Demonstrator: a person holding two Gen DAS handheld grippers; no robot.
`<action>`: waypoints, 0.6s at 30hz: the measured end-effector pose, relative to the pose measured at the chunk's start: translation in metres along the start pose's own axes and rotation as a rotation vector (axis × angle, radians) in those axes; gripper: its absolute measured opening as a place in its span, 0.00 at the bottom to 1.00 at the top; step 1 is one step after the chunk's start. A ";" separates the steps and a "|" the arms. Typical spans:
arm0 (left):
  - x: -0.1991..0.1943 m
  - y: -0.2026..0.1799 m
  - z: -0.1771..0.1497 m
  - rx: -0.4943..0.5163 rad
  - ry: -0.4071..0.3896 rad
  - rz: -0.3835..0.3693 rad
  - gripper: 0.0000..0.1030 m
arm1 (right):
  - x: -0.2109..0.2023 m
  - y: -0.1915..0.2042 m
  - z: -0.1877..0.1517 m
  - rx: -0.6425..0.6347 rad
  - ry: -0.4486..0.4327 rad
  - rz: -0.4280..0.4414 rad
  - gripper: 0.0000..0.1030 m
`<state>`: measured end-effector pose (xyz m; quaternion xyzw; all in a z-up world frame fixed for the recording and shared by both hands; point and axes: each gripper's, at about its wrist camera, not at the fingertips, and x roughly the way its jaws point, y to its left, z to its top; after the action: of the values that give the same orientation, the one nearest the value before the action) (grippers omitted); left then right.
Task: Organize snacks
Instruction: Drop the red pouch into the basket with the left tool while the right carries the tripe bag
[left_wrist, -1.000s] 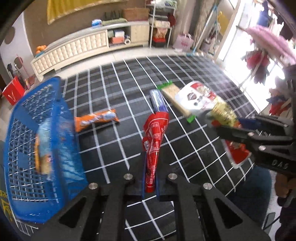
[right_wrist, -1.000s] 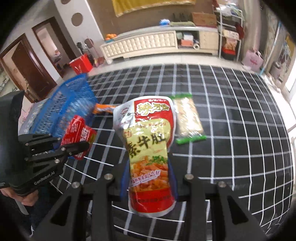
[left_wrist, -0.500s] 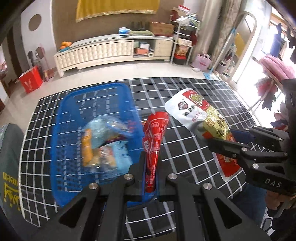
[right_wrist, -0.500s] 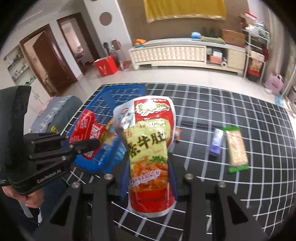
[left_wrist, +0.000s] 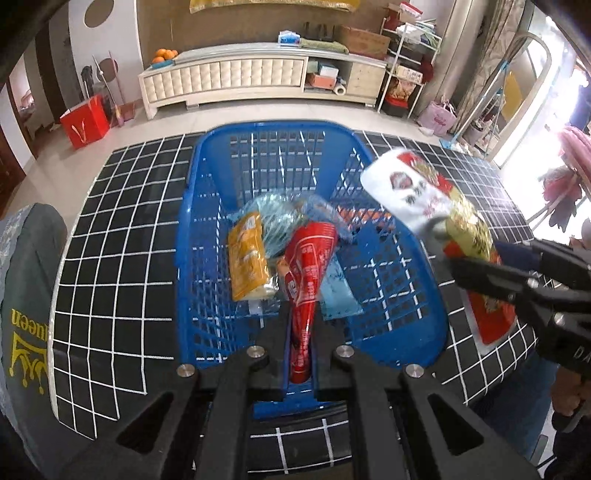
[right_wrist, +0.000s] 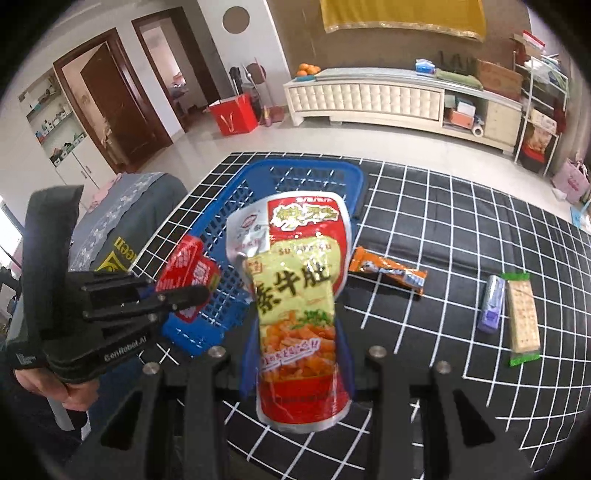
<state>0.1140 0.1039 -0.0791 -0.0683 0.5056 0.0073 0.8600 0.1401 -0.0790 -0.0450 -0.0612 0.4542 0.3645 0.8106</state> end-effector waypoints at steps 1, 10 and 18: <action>0.003 0.001 -0.001 0.001 0.004 0.002 0.07 | 0.002 0.001 0.001 0.001 0.003 0.000 0.40; 0.013 -0.002 -0.007 0.031 0.024 -0.006 0.31 | 0.005 0.002 0.001 0.005 0.018 -0.018 0.40; -0.005 -0.001 -0.015 0.047 -0.015 -0.007 0.53 | -0.002 0.009 0.003 -0.004 0.006 -0.029 0.40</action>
<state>0.0986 0.1014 -0.0817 -0.0501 0.4991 -0.0071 0.8651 0.1351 -0.0723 -0.0396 -0.0706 0.4551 0.3532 0.8143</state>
